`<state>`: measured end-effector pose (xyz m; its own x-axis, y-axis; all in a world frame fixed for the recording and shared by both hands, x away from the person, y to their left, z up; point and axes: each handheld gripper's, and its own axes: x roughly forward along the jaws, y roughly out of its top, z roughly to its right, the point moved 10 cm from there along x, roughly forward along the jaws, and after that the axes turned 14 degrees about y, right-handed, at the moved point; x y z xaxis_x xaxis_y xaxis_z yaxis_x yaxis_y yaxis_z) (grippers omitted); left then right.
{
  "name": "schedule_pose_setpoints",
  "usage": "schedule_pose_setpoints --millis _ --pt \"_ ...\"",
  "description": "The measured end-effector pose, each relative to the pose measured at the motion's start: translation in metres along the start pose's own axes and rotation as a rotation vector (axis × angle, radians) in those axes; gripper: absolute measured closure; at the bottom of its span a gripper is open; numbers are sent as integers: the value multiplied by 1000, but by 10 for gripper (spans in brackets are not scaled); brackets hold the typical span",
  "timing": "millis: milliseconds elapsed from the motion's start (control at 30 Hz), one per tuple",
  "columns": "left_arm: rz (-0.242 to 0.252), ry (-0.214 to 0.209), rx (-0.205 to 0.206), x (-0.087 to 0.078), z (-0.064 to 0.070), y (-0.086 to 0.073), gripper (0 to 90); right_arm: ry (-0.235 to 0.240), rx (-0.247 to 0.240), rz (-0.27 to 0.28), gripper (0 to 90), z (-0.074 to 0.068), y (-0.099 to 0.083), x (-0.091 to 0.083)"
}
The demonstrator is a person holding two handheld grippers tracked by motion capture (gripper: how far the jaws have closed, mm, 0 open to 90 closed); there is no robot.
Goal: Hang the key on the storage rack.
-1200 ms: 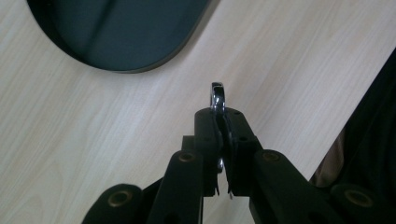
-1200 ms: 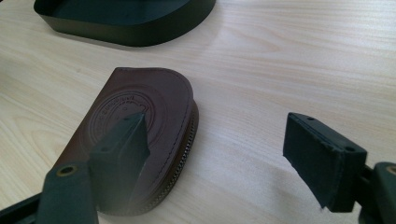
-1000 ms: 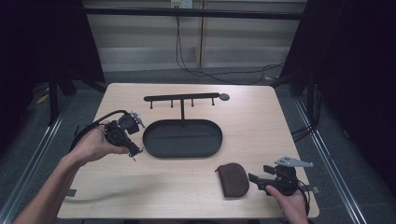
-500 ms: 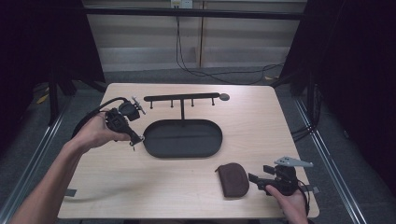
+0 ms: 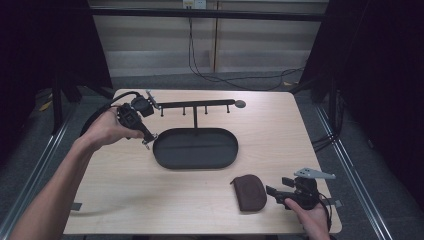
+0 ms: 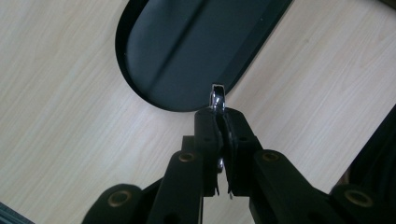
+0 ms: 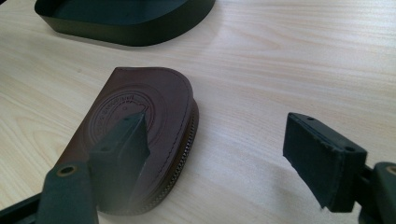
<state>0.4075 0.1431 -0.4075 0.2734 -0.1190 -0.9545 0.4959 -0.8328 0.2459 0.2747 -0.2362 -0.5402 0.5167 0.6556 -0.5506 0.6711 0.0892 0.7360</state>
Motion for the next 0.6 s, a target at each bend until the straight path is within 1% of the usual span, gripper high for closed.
schedule_pose_setpoints --millis 33,100,133,167,200,233,267,300,333,400,500,533,600 --pt "9 6 0 -3 -5 4 855 0 0 -1 220 0 0 0" --pt "10 1 -3 -4 -6 6 855 0 2 -2 220 0 0 0" --pt "12 5 2 -5 -8 8 855 0 2 -2 220 0 0 0" --pt "16 6 -4 -6 -9 10 855 1 1 -2 220 0 0 0" --pt "16 0 1 -6 -9 12 855 1 3 -2 221 0 0 0" --pt "24 0 -4 -6 -9 14 855 1 3 -2 221 0 0 0" --pt "20 5 -2 -7 -10 18 855 1 2 -2 220 0 0 0" --pt "24 8 9 -7 -11 19 855 1 2 -3 220 0 0 0" --pt "24 8 9 -7 -11 19 855 2 2 -3 220 0 0 0" --pt "33 12 5 -7 -16 23 854 3 -1 -2 220 0 0 0" --pt "30 10 5 -6 -18 25 854 3 0 -3 220 -1 0 0" --pt "31 4 -2 -6 -22 28 854 2 1 -5 221 -1 0 1" --pt "35 1 -10 -6 -23 29 854 2 -3 -5 220 -1 0 1"
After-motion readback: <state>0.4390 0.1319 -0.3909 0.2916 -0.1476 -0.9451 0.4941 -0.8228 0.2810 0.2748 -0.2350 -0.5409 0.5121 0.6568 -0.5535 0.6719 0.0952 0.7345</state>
